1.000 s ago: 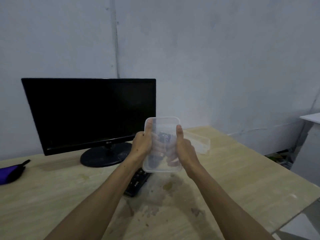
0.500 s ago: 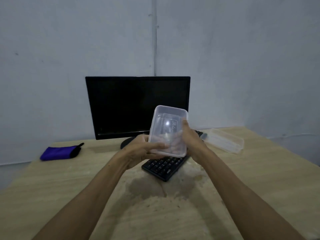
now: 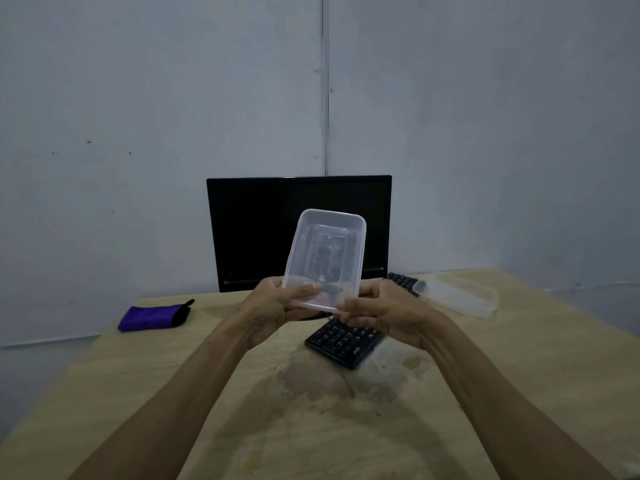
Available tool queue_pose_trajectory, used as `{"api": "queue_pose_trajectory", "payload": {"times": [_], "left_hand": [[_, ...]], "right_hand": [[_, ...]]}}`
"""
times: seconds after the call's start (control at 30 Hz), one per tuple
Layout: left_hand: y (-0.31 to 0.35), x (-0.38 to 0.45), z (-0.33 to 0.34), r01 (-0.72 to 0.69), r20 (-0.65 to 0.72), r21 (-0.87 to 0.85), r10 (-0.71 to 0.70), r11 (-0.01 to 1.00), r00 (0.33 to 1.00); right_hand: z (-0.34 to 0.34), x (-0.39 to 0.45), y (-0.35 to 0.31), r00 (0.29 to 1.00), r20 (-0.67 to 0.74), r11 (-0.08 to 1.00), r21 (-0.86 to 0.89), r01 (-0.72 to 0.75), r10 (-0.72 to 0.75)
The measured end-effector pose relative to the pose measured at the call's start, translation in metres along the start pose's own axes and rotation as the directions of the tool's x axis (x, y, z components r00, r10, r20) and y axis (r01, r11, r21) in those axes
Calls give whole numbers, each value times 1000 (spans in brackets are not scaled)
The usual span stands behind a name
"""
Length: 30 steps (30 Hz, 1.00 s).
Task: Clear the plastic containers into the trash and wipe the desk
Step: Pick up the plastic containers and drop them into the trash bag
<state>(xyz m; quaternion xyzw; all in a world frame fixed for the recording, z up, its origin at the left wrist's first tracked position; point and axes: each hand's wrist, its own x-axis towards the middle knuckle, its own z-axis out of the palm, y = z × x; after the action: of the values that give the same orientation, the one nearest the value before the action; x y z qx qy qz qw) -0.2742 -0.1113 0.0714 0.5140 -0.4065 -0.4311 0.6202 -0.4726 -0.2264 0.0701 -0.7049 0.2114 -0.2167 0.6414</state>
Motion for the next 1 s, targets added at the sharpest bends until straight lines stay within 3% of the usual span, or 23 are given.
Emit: {"api": "queue_pose_trajectory", "payload": {"times": [0.2, 0.33, 0.43, 0.6, 0.73, 1.0], "left_hand": [[-10, -4, 8, -128, -114, -81, 119, 988, 986], [-16, -13, 19, -238, -49, -4, 237, 971, 970], [-16, -22, 24, -259, -120, 64, 266, 964, 957], [-12, -25, 23, -197, -234, 52, 204, 979, 951], [-4, -26, 14, -102, -193, -77, 85, 992, 978], [-1, -29, -1, 6, -126, -114, -21, 993, 992]], "right_hand": [[26, 2, 15, 971, -147, 981, -77, 176, -186], [37, 2, 21, 972, -152, 976, 99, 194, -178], [44, -1, 22, 973, -175, 965, 189, 184, -151], [49, 1, 18, 978, -162, 962, 218, 163, -129], [45, 3, 14, 985, -108, 970, 191, 153, -134], [34, 3, 4, 996, -34, 987, 141, 83, -79]]}}
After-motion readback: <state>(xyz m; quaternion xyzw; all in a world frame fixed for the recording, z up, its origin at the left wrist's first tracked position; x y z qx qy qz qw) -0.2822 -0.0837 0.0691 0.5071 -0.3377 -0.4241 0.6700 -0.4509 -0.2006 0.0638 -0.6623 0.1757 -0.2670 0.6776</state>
